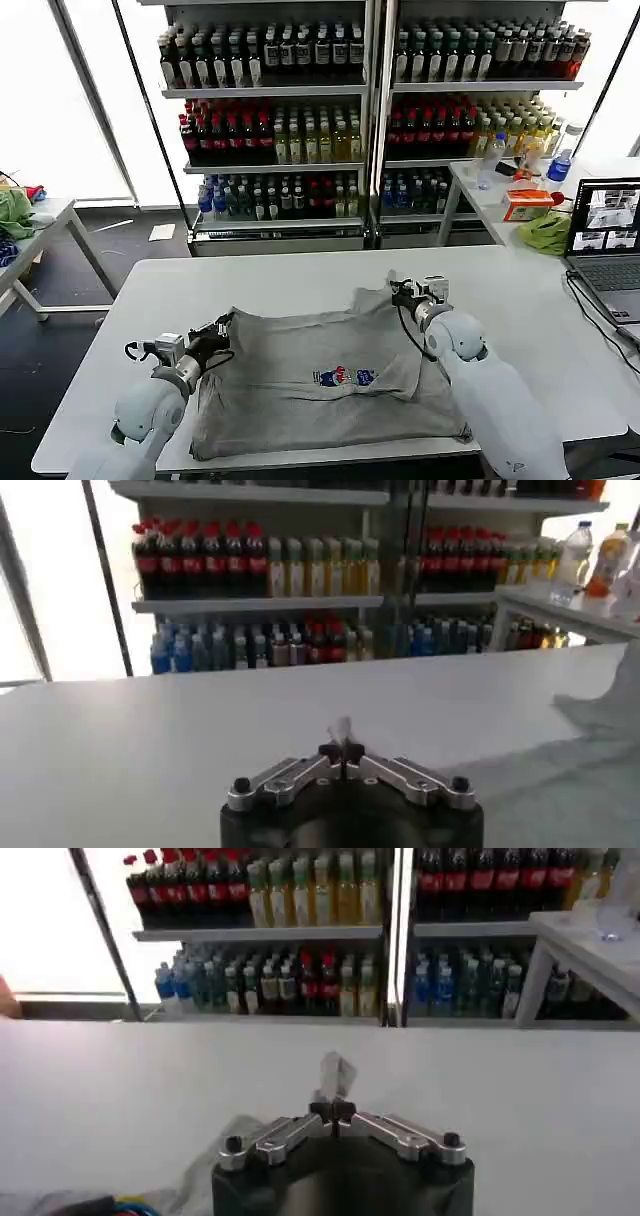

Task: Fold and organize the clothes.

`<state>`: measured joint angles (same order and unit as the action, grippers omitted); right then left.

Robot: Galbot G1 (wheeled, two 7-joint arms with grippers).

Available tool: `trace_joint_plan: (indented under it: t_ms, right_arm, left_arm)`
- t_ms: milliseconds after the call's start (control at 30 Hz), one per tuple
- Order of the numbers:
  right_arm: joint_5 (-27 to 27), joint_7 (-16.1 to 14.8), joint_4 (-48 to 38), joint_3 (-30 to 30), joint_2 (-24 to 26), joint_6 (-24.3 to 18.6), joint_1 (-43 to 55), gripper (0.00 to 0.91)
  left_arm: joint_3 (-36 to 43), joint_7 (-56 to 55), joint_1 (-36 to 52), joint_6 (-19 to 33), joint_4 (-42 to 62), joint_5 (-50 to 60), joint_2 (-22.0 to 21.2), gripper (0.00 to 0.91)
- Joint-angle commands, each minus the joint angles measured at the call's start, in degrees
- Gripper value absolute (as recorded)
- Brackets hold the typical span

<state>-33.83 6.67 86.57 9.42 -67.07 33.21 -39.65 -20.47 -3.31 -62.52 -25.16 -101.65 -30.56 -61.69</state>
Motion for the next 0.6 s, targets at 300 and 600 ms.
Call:
trace_joint_plan:
  t_ms: [300,600]
  right_arm:
    - [-0.04,1.27,18.09,4.4,2.11,-0.09,-9.31,0.0]
    - [0.97,3.97,27.99,8.4,1.98,-0.06,-20.86,0.0]
  left_arm:
    - [-3.83,1.34,-6.99,2.24,-10.11,1.3,1.25,0.0]
    - [-5.77,1.48,-13.69,3.33,-13.38,3.21,2.4,0.0]
